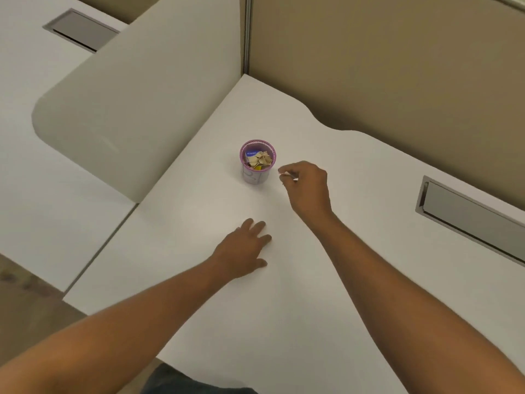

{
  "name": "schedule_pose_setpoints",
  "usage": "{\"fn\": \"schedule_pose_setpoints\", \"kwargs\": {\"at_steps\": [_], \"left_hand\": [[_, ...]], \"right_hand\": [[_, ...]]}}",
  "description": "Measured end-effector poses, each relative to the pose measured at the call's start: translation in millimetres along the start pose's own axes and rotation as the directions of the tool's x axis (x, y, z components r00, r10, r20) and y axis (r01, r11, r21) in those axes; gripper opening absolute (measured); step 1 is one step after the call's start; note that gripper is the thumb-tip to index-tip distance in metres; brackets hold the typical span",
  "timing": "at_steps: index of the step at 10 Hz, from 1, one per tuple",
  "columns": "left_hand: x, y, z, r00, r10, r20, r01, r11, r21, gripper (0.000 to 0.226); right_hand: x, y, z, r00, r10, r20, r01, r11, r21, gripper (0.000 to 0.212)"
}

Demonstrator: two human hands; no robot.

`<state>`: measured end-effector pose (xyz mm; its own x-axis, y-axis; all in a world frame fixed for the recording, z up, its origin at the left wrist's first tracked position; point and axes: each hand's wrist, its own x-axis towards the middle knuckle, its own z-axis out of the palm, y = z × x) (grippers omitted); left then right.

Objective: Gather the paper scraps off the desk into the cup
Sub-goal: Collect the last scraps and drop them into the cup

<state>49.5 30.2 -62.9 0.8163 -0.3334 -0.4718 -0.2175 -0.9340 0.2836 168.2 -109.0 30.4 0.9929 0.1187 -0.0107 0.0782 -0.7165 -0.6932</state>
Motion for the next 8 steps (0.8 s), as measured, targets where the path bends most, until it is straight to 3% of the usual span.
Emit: {"fn": "schedule_pose_setpoints", "kwargs": {"at_steps": [2,4,5,7,8], "left_hand": [[2.8,-0.5,20.1,0.999,0.039,0.006,-0.039,0.996,0.075,0.082],[4.3,-6.5,29.0,0.997,0.062,-0.036,-0.059,0.995,0.076,0.081],[3.5,-9.2,29.0,0.996,0.071,-0.044,-0.067,0.994,0.083,0.081],[2.4,-7.0,22.1,0.997,0.071,-0.032,-0.068,0.994,0.08,0.081],[1.0,-6.2,18.6,0.998,0.054,-0.015,-0.053,0.998,0.042,0.082]], "right_hand": [[70.6,-34.1,35.6,0.956,-0.119,0.267,0.203,0.927,-0.314,0.022],[94.5,-43.0,59.0,0.876,-0.036,0.481,0.302,0.818,-0.489,0.019],[91.6,-39.2,60.2,0.854,-0.103,0.511,0.373,0.805,-0.461,0.023],[102.7,-53.7,55.1,0.843,0.06,0.535,0.294,0.781,-0.551,0.022],[99.3,-61.1,28.1,0.859,-0.007,0.512,0.305,0.809,-0.502,0.036]]}}
